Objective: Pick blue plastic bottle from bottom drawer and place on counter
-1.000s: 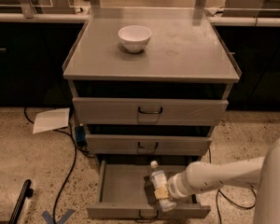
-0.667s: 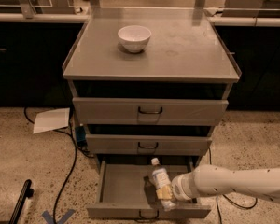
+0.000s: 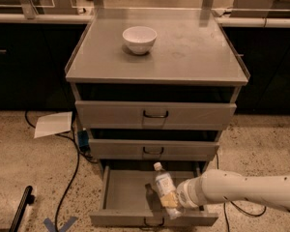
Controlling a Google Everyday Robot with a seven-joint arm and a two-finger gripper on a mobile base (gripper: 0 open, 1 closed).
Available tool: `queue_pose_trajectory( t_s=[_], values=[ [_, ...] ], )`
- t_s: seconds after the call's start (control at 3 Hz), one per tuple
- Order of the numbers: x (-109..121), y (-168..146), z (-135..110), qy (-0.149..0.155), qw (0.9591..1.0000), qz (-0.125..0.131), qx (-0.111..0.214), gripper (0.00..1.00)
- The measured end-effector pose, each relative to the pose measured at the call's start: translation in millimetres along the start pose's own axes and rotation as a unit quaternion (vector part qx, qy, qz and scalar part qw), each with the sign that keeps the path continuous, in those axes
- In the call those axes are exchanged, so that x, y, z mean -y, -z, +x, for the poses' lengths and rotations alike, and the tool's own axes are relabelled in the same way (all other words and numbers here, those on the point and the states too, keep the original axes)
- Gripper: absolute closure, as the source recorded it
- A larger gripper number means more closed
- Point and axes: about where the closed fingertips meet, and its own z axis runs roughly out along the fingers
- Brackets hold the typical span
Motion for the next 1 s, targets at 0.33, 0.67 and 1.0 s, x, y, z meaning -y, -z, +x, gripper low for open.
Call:
queue_pose_trajectory(
  t_s=[0.33,0.67,1.0],
  values=[
    [-35,37,-7,0.036,0.9992,0.014,0.012,1.00],
    [-66,89,-25,0.076,0.9955,0.044,0.035,1.00],
    [-91,149,-60,0.113,0.9866,0.084,0.083,1.00]
  ],
)
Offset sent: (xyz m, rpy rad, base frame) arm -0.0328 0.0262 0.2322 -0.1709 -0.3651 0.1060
